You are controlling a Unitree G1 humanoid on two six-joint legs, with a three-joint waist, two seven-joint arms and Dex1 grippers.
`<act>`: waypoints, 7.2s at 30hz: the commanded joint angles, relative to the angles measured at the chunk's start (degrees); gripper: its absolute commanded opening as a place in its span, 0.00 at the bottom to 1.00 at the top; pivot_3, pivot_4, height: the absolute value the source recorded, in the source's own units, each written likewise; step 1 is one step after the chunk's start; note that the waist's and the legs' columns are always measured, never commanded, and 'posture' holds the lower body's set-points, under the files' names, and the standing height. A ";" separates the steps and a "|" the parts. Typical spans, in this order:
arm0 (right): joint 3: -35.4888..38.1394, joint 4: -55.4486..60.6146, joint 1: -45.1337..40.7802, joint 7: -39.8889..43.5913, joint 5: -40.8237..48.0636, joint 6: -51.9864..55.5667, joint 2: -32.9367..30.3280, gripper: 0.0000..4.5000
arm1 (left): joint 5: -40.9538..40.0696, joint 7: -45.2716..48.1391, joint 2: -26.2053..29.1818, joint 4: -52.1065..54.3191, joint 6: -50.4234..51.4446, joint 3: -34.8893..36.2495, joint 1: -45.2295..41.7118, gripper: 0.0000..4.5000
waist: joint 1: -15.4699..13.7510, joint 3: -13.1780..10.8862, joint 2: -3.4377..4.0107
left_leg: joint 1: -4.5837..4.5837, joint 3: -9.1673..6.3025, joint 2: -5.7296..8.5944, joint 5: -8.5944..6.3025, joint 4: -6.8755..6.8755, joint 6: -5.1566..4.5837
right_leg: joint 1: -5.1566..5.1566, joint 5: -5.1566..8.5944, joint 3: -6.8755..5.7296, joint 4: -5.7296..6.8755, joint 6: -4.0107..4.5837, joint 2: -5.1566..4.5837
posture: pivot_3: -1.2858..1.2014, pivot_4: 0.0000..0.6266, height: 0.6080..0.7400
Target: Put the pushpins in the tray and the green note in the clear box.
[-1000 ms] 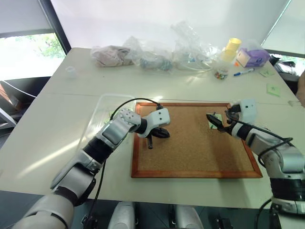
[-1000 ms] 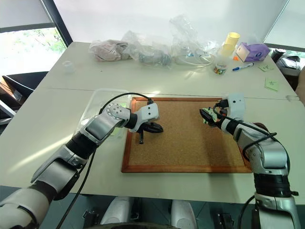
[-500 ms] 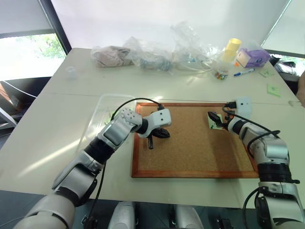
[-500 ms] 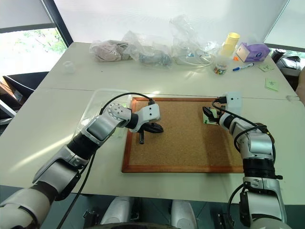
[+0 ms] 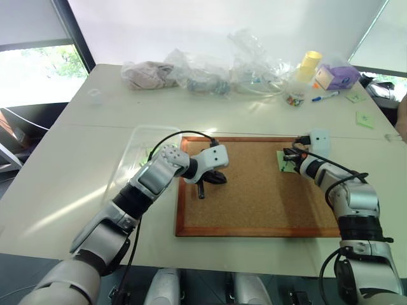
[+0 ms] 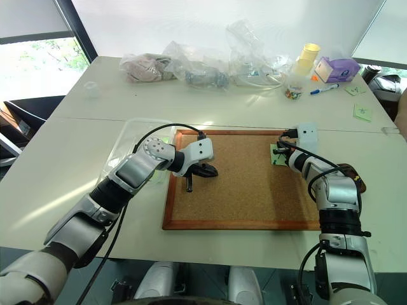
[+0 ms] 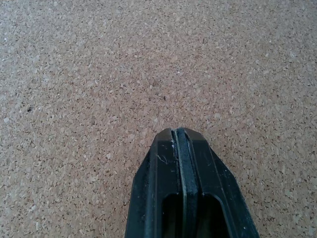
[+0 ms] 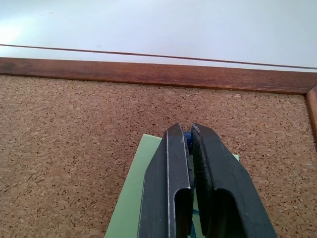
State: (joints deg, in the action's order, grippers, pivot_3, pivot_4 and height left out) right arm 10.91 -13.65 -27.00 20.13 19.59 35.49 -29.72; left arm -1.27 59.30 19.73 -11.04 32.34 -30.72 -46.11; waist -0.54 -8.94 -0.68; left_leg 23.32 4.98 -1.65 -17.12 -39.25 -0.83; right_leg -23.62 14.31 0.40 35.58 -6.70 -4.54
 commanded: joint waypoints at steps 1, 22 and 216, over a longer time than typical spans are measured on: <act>1.24 1.33 -0.48 0.01 -1.01 -3.25 0.00 0.03 | 1.86 0.24 0.02 -0.84 2.61 -2.07 1.31 0.00 | 0.04 0.00 0.00 | 0.00 0.00 0.00 0.00 0.00 0.00 | 0.00 0.00 0.00 0.00 0.00 0.00 | 0.52 0.24 0.99; 2.69 0.12 0.82 -0.49 -3.70 -15.36 0.92 0.03 | 0.73 0.51 -1.87 0.45 8.95 -1.39 2.01 0.00 | -0.01 0.08 0.13 | -0.05 -0.01 0.01 0.00 0.00 0.00 | 0.08 0.00 0.00 -0.01 0.00 0.00 | 0.52 0.24 0.99; 4.10 18.75 21.53 1.44 2.90 -13.39 7.62 0.02 | 3.29 -1.80 -3.06 -4.81 4.08 -0.65 1.45 0.00 | -0.17 0.50 0.71 | -0.19 -0.26 0.08 -0.02 0.00 -0.09 | 0.43 0.15 0.07 -0.26 0.24 -0.05 | 0.52 0.24 0.99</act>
State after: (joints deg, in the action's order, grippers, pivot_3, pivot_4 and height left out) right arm 13.81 4.17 -4.86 21.80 22.13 23.22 -22.37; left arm -0.49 58.62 16.57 -13.48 35.63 -29.13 -45.72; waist -0.71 -8.44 0.02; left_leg 23.13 4.72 -1.57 -17.14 -39.24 -0.91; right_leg -23.19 14.46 0.47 35.32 -6.46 -4.59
